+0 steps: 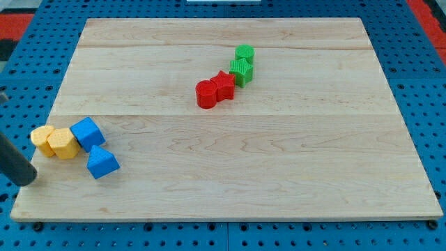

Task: Move the yellow hexagon at the bottom left of the red circle

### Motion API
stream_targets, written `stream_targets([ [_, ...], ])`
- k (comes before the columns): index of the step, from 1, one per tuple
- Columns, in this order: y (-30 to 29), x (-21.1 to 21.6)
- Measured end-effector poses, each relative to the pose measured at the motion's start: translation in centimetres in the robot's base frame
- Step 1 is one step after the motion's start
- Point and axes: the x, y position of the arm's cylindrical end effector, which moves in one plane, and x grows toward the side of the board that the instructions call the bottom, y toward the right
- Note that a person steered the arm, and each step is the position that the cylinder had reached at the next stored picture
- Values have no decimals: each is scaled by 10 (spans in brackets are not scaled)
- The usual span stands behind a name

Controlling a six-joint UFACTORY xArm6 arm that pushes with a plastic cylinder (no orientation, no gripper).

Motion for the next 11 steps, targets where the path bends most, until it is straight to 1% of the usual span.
stream_targets([
  [1,-4,-25],
  [2,32,-45],
  [4,83,-81],
  [5,104,-78],
  [6,115,-65],
  [7,159,-70],
  [8,198,-87],
  [9,221,-98],
  [11,229,-116],
])
